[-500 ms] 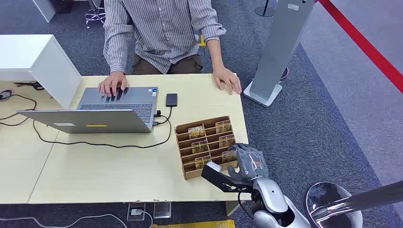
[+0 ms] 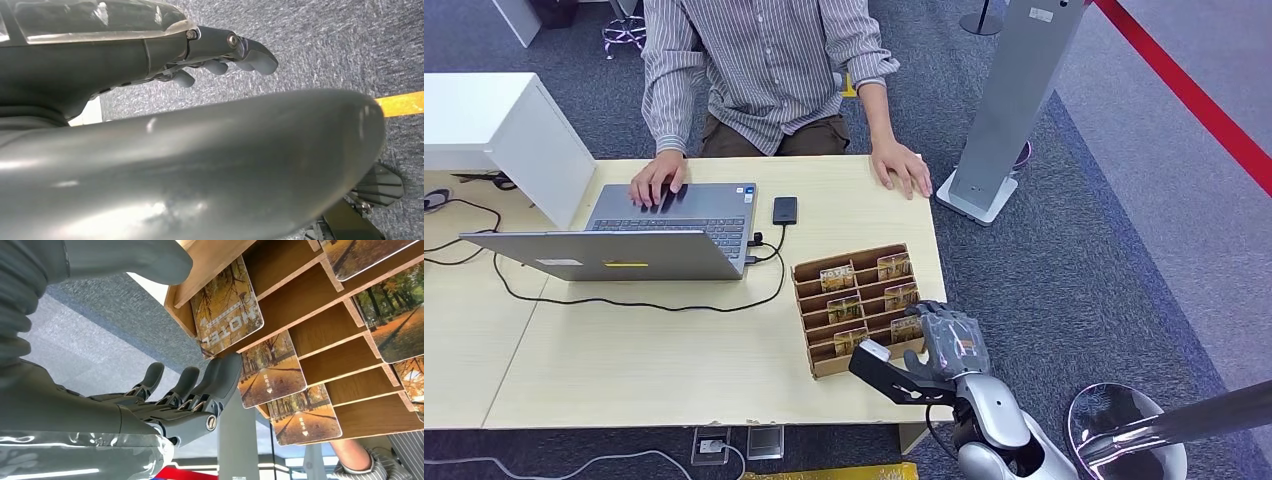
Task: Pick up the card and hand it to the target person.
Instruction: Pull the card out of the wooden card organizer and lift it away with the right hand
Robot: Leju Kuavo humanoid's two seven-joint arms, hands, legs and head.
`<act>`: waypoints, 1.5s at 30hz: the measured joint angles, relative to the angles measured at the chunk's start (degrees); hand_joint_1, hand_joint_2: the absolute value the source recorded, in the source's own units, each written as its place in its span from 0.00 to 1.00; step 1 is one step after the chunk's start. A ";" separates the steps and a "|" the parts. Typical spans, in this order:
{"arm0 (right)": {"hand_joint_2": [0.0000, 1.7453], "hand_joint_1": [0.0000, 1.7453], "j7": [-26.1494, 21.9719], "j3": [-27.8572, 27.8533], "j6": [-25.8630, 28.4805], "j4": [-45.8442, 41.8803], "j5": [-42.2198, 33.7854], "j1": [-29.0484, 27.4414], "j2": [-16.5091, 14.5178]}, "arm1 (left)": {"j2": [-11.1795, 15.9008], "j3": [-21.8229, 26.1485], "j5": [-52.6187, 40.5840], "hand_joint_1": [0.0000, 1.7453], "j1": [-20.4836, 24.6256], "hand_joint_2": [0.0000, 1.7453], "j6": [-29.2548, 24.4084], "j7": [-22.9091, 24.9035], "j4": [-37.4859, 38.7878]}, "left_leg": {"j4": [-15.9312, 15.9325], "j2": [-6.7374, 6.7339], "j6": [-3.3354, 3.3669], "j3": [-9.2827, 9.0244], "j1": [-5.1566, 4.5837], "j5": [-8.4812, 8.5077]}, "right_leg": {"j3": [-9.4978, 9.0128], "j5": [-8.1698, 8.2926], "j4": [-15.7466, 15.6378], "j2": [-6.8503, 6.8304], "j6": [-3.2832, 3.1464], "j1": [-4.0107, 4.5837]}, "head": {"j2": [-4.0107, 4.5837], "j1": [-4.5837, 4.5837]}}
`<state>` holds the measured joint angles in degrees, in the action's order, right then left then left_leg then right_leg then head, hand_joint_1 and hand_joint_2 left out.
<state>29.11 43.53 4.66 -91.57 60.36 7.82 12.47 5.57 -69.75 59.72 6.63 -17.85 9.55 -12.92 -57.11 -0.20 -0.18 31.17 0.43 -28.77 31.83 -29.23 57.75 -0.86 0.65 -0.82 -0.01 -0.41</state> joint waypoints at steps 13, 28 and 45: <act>1.00 0.58 0.01 -0.50 -0.01 0.10 0.31 0.11 -0.03 | 0.00 -0.01 -0.50 0.00 0.01 0.00 0.02 0.00 0.00 | 0.00 0.00 0.00 -0.01 0.00 0.00 | -0.01 0.00 0.00 0.00 0.00 0.00 | 0.01 0.01; 1.00 0.68 0.03 -0.58 0.04 0.10 0.34 -0.02 -0.04 | 0.00 -0.02 -0.54 0.00 0.04 0.00 0.02 0.00 0.00 | 0.00 0.00 0.00 -0.01 0.00 0.00 | 0.00 0.00 0.00 0.00 0.00 0.00 | 0.00 0.02; 1.00 0.84 0.64 -0.84 0.20 0.09 0.32 -0.13 -0.04 | 0.00 -0.33 -4.80 0.00 0.24 1.00 -3.50 0.69 0.00 | 0.00 0.00 0.00 -0.02 0.00 0.00 | -0.01 0.00 0.00 0.00 0.00 0.00 | 0.00 0.02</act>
<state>29.75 42.69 4.85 -91.49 60.67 7.70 12.44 5.57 -70.07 54.92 6.87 -21.35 10.24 -12.92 -57.11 -0.20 -0.18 31.15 0.43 -28.77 31.82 -29.23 57.75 -0.86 0.65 -0.82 -0.01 -0.39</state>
